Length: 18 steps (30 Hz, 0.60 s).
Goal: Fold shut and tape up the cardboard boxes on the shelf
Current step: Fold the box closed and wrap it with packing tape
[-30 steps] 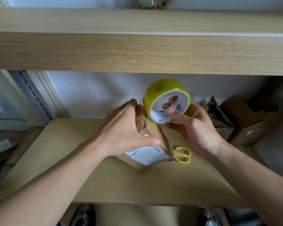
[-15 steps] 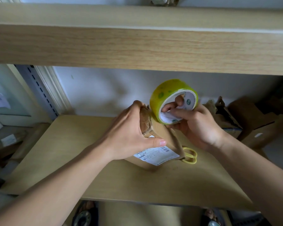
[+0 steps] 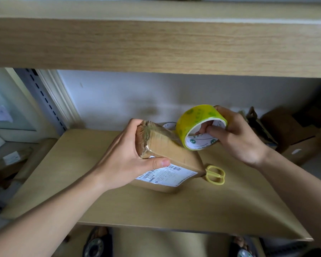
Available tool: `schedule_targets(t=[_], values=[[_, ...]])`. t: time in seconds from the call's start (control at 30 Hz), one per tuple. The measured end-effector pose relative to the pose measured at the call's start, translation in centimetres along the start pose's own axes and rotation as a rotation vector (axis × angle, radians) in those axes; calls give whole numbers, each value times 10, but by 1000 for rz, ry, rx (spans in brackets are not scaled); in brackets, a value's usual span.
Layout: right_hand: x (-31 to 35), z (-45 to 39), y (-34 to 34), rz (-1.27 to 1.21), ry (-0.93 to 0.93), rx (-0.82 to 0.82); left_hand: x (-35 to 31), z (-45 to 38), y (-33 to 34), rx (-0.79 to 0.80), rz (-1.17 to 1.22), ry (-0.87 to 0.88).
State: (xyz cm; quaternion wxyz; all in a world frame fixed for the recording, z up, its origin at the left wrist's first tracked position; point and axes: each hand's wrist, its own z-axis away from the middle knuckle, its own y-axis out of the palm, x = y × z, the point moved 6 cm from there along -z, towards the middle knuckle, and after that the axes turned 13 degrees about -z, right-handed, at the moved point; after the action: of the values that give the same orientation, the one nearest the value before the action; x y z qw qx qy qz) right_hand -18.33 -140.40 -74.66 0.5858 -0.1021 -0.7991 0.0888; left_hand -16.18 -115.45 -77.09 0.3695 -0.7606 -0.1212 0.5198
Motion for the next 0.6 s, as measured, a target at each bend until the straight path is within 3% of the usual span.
schedule_targets(t=[0.43,0.6], values=[[6,-3,-20,624,-131,67,29,11,-3,-49,147,-21],[-8,4,-11,514,-66,153,42,16,-6,-51,222,-26]])
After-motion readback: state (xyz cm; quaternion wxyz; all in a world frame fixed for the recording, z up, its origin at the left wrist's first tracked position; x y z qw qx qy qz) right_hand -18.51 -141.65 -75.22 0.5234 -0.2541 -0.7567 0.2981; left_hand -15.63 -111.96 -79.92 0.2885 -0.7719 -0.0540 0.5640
